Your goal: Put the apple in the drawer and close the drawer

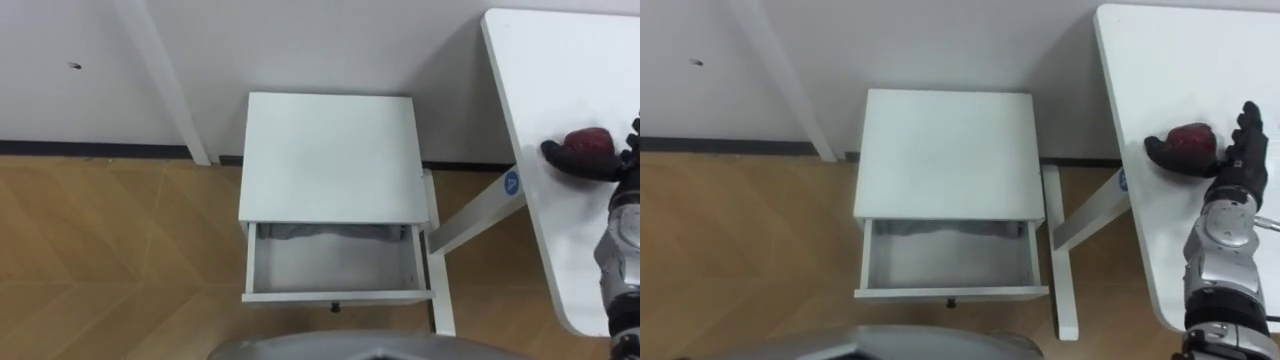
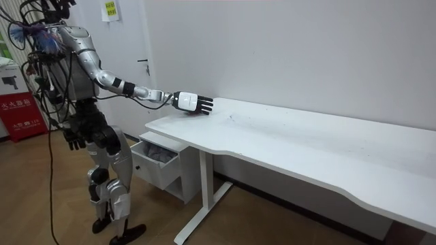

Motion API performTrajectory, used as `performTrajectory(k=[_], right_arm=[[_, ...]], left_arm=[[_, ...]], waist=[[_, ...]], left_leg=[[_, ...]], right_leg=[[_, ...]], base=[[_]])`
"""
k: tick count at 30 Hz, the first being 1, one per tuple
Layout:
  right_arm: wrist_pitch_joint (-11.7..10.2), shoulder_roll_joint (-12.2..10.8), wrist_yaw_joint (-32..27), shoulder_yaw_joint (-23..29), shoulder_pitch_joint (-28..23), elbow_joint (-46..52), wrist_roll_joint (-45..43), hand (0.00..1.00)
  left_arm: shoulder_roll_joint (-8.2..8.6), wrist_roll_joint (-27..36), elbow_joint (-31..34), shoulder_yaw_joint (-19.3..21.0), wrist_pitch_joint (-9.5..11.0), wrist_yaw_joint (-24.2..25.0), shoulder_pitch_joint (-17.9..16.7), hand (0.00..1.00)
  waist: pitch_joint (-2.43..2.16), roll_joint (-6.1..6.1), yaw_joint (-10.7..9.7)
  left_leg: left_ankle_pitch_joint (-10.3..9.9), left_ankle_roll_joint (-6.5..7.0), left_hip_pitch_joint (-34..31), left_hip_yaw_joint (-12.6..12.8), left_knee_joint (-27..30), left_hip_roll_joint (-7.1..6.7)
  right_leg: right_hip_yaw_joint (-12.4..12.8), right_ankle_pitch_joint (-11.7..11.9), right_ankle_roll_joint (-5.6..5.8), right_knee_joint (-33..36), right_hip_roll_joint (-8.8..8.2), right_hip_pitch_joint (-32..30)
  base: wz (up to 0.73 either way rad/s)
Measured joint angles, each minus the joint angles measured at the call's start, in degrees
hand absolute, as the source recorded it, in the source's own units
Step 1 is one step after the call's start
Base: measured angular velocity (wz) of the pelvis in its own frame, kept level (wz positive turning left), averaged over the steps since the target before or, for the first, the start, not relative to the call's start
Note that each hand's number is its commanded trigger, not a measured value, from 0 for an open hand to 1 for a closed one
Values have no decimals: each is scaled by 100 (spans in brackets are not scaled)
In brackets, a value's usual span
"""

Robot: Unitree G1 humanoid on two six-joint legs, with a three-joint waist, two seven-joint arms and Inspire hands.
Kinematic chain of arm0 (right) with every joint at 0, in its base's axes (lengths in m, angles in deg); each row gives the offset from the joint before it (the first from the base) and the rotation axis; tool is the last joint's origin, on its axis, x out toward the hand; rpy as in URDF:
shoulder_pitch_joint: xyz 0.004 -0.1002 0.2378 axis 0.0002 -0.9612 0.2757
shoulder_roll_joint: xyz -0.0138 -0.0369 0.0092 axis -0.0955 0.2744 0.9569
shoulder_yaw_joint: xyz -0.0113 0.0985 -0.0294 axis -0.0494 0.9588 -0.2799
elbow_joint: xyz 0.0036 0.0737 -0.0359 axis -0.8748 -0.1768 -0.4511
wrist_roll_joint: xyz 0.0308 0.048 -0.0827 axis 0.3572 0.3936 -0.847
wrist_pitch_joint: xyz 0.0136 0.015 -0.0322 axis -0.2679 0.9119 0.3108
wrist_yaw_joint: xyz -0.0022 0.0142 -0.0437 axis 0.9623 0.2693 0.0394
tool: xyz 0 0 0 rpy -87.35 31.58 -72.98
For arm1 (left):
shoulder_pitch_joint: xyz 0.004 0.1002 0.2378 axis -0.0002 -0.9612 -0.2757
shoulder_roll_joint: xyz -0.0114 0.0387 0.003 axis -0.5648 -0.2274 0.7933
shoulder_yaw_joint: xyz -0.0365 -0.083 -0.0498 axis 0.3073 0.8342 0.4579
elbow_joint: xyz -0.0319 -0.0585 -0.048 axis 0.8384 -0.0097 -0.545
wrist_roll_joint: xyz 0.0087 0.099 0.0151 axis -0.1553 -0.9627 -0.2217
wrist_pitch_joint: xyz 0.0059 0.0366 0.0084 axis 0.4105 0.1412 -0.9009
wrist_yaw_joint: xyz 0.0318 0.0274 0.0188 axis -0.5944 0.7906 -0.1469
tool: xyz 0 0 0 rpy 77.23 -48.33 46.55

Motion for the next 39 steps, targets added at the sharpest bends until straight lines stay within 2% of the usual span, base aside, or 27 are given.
performTrajectory(k=[3,9,12,17,20,23,25,29,30,32,35,39], right_arm=[[-113,0,18,-11,10,-160,-192,100],[-181,79,-100,-8,9,-367,-892,100],[-159,80,-76,-25,6,-437,-1124,100],[-154,80,-27,-69,6,-525,-1381,100],[-154,78,-19,-79,9,-525,-1524,100],[-101,65,-44,-211,10,-341,-1810,100],[-25,47,-47,-379,4,-184,-2058,100],[170,-63,-78,-871,-71,527,-2740,100],[224,-167,-30,-1018,-163,918,-2897,100],[230,-302,5,-1426,-291,1431,-3016,100],[209,-486,326,-2231,-429,1924,-3098,100],[216,-790,789,-2906,-530,2252,-3264,100]], left_arm=[[0,0,-3,-13,0,0,0,0],[-2,-19,-1,-36,6,0,-2,0],[-4,-37,1,-35,17,8,-2,0],[-29,-39,1,-35,25,45,-4,0],[-38,-37,0,-37,25,110,11,0],[-70,-35,-20,-218,22,144,41,0],[-70,-34,-61,-232,20,195,131,0],[-79,-38,-153,-457,20,219,364,0],[-79,-38,-155,-547,18,217,409,0],[-80,6,-161,-722,17,206,442,0],[-68,-12,-143,-1015,48,131,572,0],[19,-45,-139,-1060,70,133,720,0]], waist=[[-2,-4,6],[1,-55,7],[-29,-121,18],[-20,-207,30],[-18,-201,38],[-13,-188,42],[3,-154,84],[-2,-125,157],[9,-102,187],[-10,-36,209],[-10,27,394],[-6,107,642]], left_leg=[[0,0,11,0,1,0],[-1,-3,37,-9,-9,12],[-1,-5,25,-10,-4,18],[-1,-5,-2,-14,10,16],[-1,-4,-2,-15,6,14],[0,-5,-1,-11,4,17],[1,-7,-16,6,7,21],[5,-14,-164,27,48,35],[5,-14,-207,27,65,43],[-2,-26,-219,17,78,54],[8,-39,-268,-2,59,60],[9,-38,-356,-88,83,53]], right_leg=[[0,0,0,0,0,15],[-6,0,0,-7,12,93],[-8,0,0,-6,18,91],[-8,0,0,-6,16,74],[-6,0,0,-7,15,57],[0,0,0,4,18,47],[28,0,0,7,21,-18],[48,19,-30,11,35,-127],[41,21,-33,8,41,-138],[23,23,-35,11,51,-170],[19,24,-37,7,60,-217],[-25,24,-37,0,49,-257]], base=[[0],[0],[0],[0],[0],[-1],[-8],[-4],[0],[0],[2],[14]])
